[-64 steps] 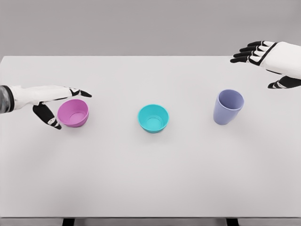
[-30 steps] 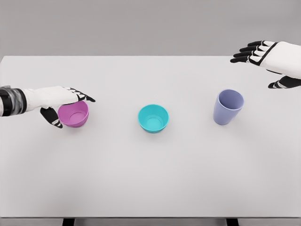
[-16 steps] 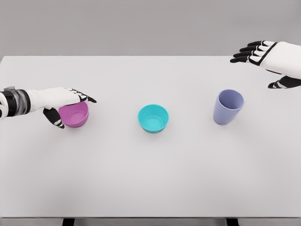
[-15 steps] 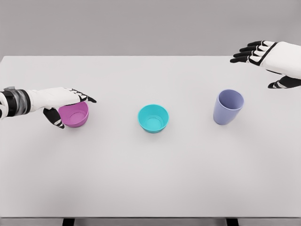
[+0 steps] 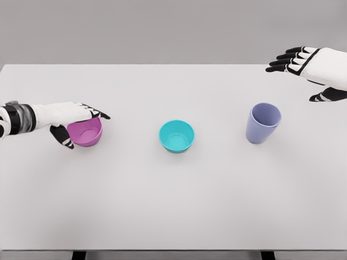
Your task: Stacking bowl and cup with both arms
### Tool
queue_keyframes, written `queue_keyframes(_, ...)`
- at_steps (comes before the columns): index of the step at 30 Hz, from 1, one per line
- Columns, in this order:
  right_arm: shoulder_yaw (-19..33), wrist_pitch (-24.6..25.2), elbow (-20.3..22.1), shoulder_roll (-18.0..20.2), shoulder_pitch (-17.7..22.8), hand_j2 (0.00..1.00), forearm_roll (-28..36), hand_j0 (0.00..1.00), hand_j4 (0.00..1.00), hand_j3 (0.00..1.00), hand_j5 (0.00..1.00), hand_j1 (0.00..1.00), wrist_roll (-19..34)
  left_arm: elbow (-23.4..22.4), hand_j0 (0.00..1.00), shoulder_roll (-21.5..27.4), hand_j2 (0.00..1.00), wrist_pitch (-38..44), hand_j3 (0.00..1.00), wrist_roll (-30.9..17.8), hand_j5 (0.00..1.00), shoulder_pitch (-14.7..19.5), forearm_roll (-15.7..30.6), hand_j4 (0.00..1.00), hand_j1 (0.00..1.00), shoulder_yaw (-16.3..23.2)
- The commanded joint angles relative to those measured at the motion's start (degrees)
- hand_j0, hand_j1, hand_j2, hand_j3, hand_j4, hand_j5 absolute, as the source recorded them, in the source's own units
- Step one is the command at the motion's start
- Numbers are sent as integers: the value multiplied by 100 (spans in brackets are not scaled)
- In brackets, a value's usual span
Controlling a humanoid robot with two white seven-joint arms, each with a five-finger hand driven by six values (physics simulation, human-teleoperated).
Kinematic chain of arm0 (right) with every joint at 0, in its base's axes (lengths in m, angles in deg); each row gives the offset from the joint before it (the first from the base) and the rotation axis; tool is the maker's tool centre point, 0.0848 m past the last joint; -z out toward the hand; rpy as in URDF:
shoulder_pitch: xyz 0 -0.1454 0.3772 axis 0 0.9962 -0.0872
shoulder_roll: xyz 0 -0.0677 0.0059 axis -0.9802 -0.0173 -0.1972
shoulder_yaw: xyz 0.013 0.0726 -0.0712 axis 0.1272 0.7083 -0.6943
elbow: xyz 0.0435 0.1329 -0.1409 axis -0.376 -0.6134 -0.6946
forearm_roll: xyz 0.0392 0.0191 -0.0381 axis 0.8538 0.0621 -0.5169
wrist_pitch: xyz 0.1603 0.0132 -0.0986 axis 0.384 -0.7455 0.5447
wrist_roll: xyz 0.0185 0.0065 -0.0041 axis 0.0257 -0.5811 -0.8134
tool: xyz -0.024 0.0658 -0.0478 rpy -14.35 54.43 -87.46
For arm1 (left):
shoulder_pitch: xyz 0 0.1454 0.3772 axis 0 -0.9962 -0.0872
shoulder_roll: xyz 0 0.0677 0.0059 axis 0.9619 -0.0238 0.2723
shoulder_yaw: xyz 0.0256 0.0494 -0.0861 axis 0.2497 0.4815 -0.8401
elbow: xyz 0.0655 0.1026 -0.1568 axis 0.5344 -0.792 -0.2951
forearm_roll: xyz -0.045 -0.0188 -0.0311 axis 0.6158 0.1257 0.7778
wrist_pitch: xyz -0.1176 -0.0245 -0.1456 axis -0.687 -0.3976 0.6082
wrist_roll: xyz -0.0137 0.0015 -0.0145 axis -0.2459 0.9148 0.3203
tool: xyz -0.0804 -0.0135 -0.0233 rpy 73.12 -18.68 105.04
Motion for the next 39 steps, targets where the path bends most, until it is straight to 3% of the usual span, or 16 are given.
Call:
queue_keyframes(1, -3, 17, -3, 7, 0, 100, 30, 100, 100, 100, 100, 100, -3, -59, 100, -30, 100, 1, 100, 2, 100, -9, -12, 100, 100, 3)
queue_keyframes(15, 5, 17, -3, -10, 0, 100, 30, 100, 100, 100, 100, 100, -3, -147, 100, -109, 100, 1, 100, 2, 100, -9, -30, 100, 100, 12)
queue_keyframes(23, 5, 17, -3, -19, 0, 100, 30, 100, 100, 100, 100, 100, -3, -147, 69, -100, 69, 1, 69, 2, 69, -9, -21, 69, 69, 3)
queue_keyframes(30, 5, 17, -3, -1, 0, 100, 30, 100, 100, 100, 100, 100, -3, -77, 63, -83, 63, 1, 63, 2, 63, 44, 49, 63, 63, -32)
queue_keyframes(39, 5, 17, -3, -1, 9, 100, 30, 100, 100, 100, 100, 100, -3, 336, 57, -30, 57, -7, 57, 2, 57, 79, 49, 57, 57, -84)
